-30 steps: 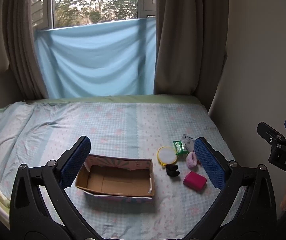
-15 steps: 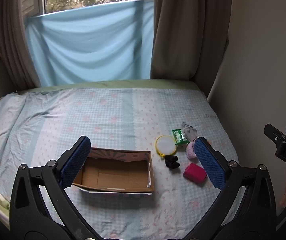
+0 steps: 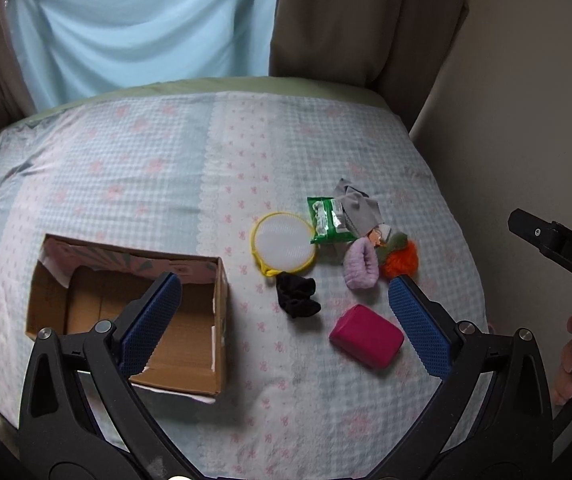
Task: Organize soft objects
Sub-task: 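Grasp the black sock with the left tool while the right tool grasps the orange pompom, then carry sock and pompom over the cardboard box and open both tools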
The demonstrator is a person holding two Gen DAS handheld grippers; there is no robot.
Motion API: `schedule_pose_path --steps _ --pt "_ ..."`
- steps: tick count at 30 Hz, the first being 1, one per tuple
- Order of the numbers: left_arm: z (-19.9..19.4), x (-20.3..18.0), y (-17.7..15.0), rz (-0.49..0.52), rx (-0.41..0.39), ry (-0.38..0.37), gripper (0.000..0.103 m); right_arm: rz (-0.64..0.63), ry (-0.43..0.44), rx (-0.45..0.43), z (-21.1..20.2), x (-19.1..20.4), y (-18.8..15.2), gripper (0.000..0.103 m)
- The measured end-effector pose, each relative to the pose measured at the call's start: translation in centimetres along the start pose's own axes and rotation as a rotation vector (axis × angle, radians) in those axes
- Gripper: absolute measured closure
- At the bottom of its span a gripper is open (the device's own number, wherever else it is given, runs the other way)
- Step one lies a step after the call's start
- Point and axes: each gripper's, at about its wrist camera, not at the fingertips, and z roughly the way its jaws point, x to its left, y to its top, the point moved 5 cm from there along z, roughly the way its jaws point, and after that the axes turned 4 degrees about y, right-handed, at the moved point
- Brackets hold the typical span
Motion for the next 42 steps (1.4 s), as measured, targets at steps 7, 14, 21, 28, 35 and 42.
schedule_pose_path --steps 7,14,21,28,35,42 --pt "11.5 -3.6 -4.3 -0.051 0.109 0.034 0.001 0.092 0.058 0.126 12.4 -2.6 -2.1 0.007" --pt "20.1 -5.0 -8.3 -0.086 0.195 0.084 0.01 0.121 0.08 0.233 20.3 -3.4 -4.7 0.016" --pt "25.6 -4.1 -9.8 -0.116 0.236 0.153 0.014 0.117 0.109 0.259 24.4 -3.5 -5.4 0.025" --pt "28.3 -3.7 -10.0 -0.112 0.266 0.179 0.044 0.074 0.125 0.25 24.9 -2.9 -5.1 0.054" --pt "28.0 -4.4 -9.7 -0.065 0.251 0.171 0.079 0.052 0.138 0.236 24.9 -2.5 -4.8 0.066" --pt "27.7 -4.3 -9.6 -0.05 0.244 0.158 0.085 0.05 0.139 0.217 24.2 -2.6 -4.8 0.068"
